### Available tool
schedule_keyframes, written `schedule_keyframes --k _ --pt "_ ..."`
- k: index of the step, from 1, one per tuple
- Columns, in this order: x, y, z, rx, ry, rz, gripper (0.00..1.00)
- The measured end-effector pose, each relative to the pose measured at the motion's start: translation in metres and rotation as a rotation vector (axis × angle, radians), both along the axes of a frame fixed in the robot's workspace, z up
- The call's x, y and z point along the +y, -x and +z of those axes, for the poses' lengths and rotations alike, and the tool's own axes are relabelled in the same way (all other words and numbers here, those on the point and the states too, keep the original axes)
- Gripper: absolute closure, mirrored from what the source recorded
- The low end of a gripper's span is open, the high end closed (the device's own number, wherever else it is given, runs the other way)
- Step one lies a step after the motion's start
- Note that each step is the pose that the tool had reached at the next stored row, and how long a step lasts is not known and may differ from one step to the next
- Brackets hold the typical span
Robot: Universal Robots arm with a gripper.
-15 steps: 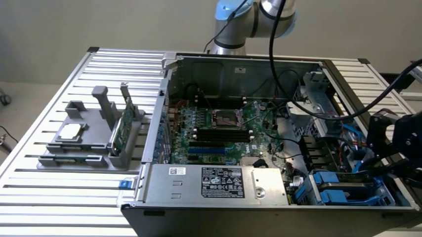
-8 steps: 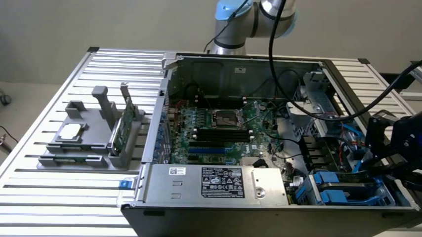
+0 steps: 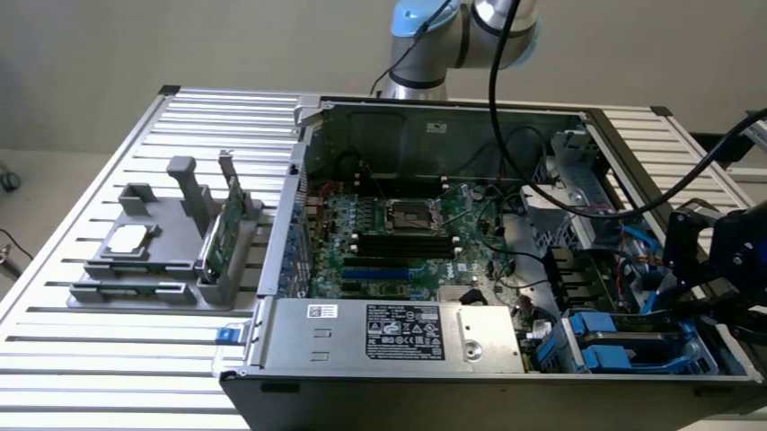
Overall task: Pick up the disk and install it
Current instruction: 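Insert the first disk wire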
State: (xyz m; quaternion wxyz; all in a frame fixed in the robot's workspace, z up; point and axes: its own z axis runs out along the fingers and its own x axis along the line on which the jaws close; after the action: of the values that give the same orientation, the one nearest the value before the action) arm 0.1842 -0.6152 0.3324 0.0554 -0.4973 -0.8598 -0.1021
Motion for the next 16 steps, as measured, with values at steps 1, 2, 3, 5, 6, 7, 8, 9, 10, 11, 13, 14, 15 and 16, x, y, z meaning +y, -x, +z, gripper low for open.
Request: schedule_keyframes --k 1,2,3,5,6,7,8,9,10,11,13,14,15,16 --pt "0.0001 0.0 0.0 0.0016 0.0001 0.0 0.76" --pt "0.0002 0.0 0.0001 0.0037 0.0004 0.0 0.76" --pt "0.0004 0.0 0.0002 0.0062 0.0003 0.0 0.82" --pt "0.0005 0.0 0.0009 0.0141 0.0002 -0.001 0.83" --pt "0.0005 0.0 0.0019 0.0181 0.0003 -0.002 0.83" --pt "0.0005 0.0 0.0032 0.0217 0.0004 -0.002 0.83" --pt "0.0005 0.0 0.0046 0.0251 0.0004 -0.003 0.83" --pt "0.0005 0.001 0.0062 0.0278 0.0001 -0.002 0.83" --pt "0.0005 0.002 0.0079 0.0308 0.0003 -0.002 0.83" --pt "0.0006 0.003 0.0094 0.0343 0.0003 -0.002 0.83" --pt "0.0005 0.006 0.0111 0.0419 -0.0032 -0.002 0.83" --pt "0.0005 0.007 0.0116 0.0455 -0.0073 -0.002 0.83" --pt "0.0005 0.008 0.0121 0.0488 -0.0115 -0.002 0.83" --pt "0.0005 0.009 0.0125 0.0518 -0.0154 -0.002 0.83"
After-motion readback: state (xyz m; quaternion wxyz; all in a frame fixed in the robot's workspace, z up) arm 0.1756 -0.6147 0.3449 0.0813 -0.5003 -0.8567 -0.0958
